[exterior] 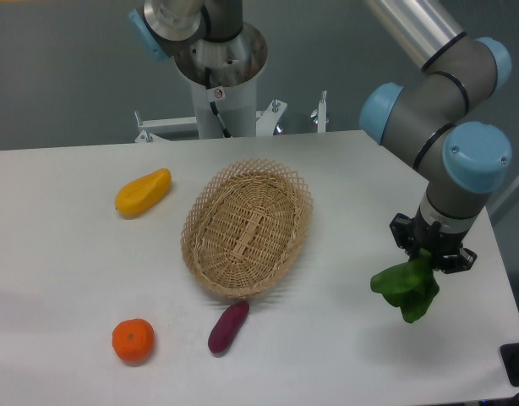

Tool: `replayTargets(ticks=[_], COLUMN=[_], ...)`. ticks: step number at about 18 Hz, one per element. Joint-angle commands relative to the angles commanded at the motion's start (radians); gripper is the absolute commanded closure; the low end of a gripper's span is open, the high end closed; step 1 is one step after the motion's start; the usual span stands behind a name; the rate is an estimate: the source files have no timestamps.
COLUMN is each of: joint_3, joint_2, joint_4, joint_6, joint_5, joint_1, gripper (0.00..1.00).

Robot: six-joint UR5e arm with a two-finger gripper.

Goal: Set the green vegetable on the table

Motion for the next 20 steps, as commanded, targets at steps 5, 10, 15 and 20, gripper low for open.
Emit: replayTargets(ticks=[5, 10, 15, 20], joint_3=[-0.011, -0.06, -0.109, -0.12], joint_2=[0.003, 0.034, 0.071, 0.078], joint_4=[0.003, 0.011, 0.011, 0.012], joint_6=[-0.014, -0.052, -0.094, -0.133], joint_5=[0.002, 0.003, -0.005, -0.014], joint_1=[-0.006, -0.072, -0.175, -0.268], gripper=[0.77, 0.78, 0.78, 0.78])
